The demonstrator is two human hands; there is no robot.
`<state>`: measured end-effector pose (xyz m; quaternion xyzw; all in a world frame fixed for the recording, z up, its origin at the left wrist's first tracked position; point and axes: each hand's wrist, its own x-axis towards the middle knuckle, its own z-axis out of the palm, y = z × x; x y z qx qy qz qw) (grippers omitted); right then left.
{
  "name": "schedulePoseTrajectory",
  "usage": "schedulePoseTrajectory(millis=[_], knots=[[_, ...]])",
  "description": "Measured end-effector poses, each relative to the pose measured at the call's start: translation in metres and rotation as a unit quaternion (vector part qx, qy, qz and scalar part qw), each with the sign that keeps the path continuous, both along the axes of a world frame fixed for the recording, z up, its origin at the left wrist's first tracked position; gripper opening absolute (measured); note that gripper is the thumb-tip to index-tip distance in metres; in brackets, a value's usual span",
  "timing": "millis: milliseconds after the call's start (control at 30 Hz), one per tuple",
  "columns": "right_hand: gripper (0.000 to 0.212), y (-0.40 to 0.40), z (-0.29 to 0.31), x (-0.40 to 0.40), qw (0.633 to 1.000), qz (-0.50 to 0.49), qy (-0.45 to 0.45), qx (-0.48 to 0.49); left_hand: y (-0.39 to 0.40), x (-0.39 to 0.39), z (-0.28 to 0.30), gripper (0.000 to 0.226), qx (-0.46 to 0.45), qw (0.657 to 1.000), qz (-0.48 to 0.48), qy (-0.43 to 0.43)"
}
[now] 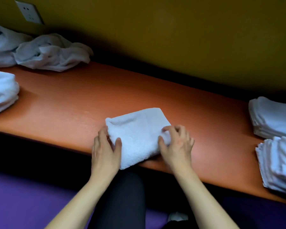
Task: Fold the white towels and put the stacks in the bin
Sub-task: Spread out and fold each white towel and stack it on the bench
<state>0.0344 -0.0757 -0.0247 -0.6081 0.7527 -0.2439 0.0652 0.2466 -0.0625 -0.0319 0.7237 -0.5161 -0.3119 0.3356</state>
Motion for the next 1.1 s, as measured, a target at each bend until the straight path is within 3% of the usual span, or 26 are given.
schedulePoseTrajectory(millis=[133,300,400,500,700,1100], knots=[[0.058,-0.017,0.005,-0.013,0.975,-0.042,-0.124,0.18,0.022,-0.008,0.003,0.065,0.048,0.998,-0.025,0.023],[0.057,-0.028,0.007,-0.018,0.938,-0.089,-0.258,0.214,0.007,-0.005,0.017,0.059,0.083,0.99,0.032,0.114],[0.055,-0.037,0.009,-0.033,0.888,-0.144,-0.359,0.248,0.001,-0.006,0.021,0.051,0.099,0.98,0.064,0.161],[0.063,-0.038,0.011,-0.048,0.818,-0.118,-0.46,0.325,-0.004,-0.014,0.02,0.049,0.113,0.965,0.07,0.226],[0.011,-0.031,0.024,-0.094,0.859,-0.083,-0.447,0.236,-0.012,-0.061,0.017,0.053,0.095,0.971,0.014,0.218],[0.023,-0.03,0.078,-0.236,0.898,-0.098,-0.419,0.088,-0.044,-0.213,0.051,0.053,0.022,0.976,-0.062,0.207]])
